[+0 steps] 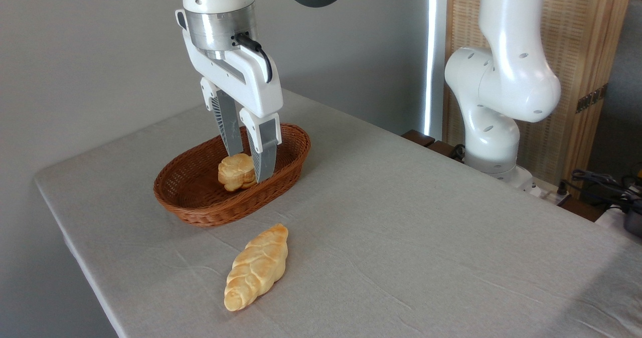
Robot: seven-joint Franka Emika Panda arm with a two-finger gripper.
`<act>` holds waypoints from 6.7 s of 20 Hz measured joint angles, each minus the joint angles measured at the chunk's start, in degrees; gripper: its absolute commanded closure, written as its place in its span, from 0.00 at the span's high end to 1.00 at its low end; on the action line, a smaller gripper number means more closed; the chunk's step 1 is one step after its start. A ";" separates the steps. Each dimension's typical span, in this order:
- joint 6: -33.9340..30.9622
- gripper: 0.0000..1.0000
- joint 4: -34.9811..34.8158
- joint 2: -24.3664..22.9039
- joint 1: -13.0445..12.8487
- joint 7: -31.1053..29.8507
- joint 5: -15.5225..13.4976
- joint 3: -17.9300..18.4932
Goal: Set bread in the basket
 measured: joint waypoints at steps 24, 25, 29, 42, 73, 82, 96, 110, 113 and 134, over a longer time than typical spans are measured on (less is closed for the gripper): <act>3.41 1.00 -0.50 0.95 0.03 -5.36 0.00 3.11; 4.94 1.00 -1.16 1.25 0.04 -6.96 0.00 3.13; 9.90 1.00 -4.26 3.09 0.04 -10.02 -0.01 3.22; 19.92 1.00 -9.00 9.42 -0.30 -23.22 -2.28 3.24; 14.29 0.25 -9.56 11.43 1.40 -4.66 -0.44 6.48; 14.29 0.27 -9.55 11.43 1.38 -4.05 -0.44 6.48; 13.96 0.28 -7.60 8.03 0.40 -3.22 -0.50 4.60; 9.09 0.98 -1.88 7.69 -0.43 -13.70 -3.15 -17.97; 9.02 1.00 -1.90 8.40 -0.46 -13.79 -3.15 -19.39; 9.02 1.00 -1.83 9.91 -0.26 -13.99 -3.15 -19.72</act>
